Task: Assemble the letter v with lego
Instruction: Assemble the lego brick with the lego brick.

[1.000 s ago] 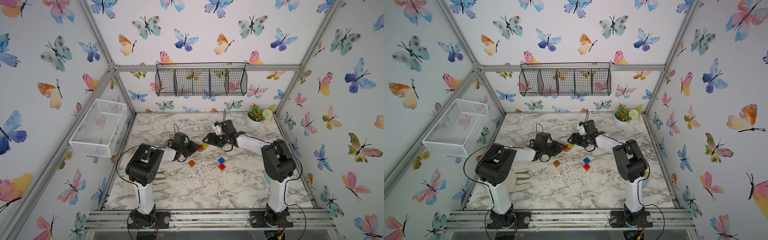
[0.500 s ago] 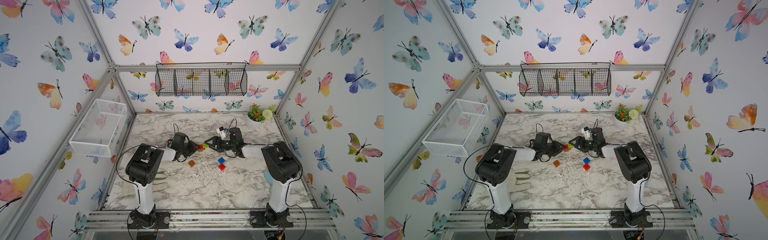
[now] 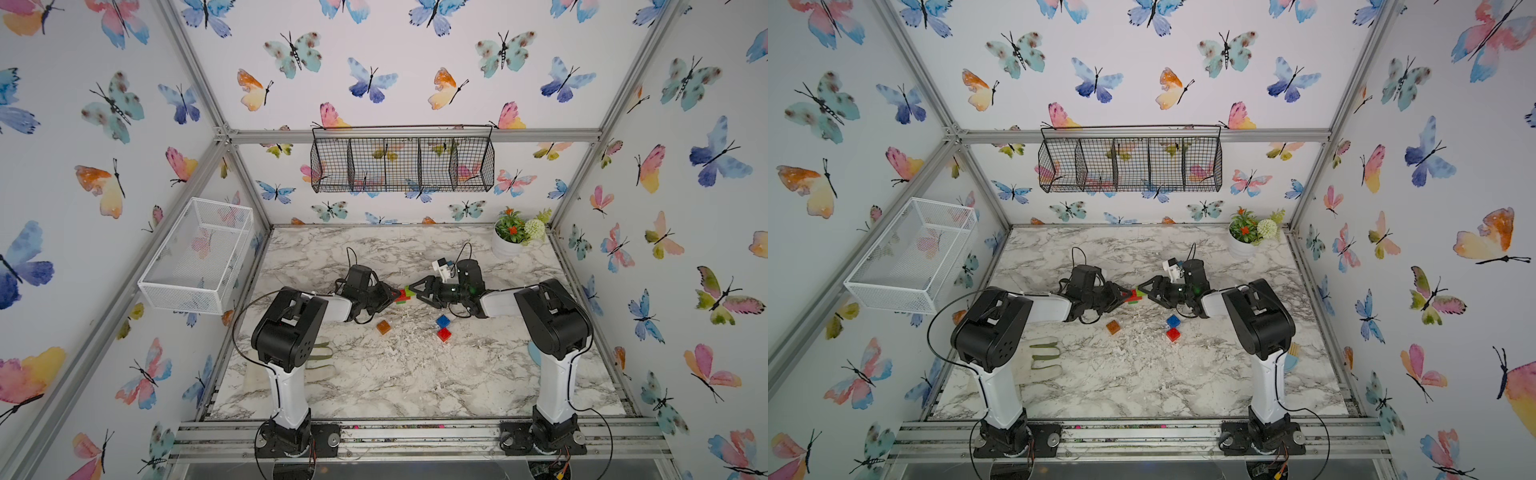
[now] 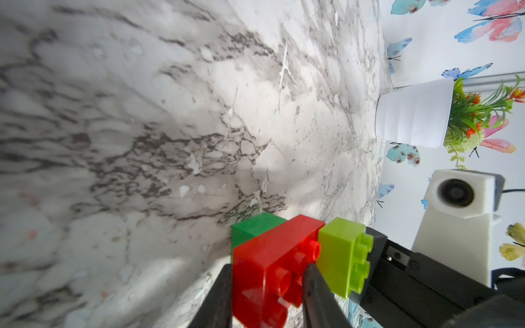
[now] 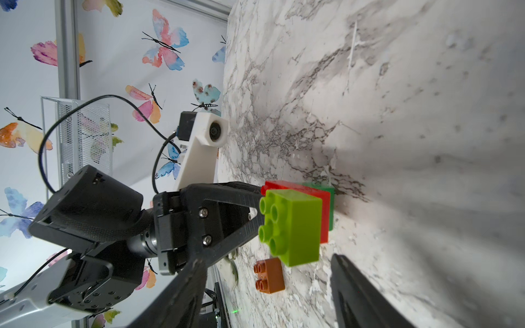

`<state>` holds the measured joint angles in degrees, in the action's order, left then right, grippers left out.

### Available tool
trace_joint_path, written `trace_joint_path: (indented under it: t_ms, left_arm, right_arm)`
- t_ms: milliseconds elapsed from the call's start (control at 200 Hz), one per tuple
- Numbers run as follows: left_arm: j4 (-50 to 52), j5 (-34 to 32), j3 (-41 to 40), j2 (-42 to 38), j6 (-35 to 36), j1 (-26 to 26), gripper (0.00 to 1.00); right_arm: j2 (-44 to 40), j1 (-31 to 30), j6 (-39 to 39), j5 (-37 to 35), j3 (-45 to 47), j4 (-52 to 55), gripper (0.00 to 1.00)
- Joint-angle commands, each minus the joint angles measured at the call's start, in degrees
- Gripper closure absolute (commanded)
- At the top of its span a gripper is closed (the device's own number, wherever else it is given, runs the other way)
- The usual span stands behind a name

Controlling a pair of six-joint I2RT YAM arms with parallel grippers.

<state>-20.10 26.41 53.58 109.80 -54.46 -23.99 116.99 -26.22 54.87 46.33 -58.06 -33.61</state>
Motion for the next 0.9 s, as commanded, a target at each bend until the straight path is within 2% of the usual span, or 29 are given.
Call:
trace_joint_path:
  t_ms: [0, 385, 896]
  left_arm:
    - [8.94, -1.55, -1.56, 3.82, 1.25, -0.01, 0.66]
    - [8.85, -1.58, -1.40, 4.19, 1.28, 0.07, 0.66]
    - [8.60, -1.29, -1.36, 4.24, 1.22, 0.17, 0.66]
  right_arm:
    - [2.27, 0.29, -1.16, 0.99, -2.21, 2.16, 0.28]
    - [5.29, 0.29, 1.64, 3.07, -3.64, -2.48, 0.32]
    - [7.81, 0.12, 2.26, 3.29, -5.93, -2.52, 0.36]
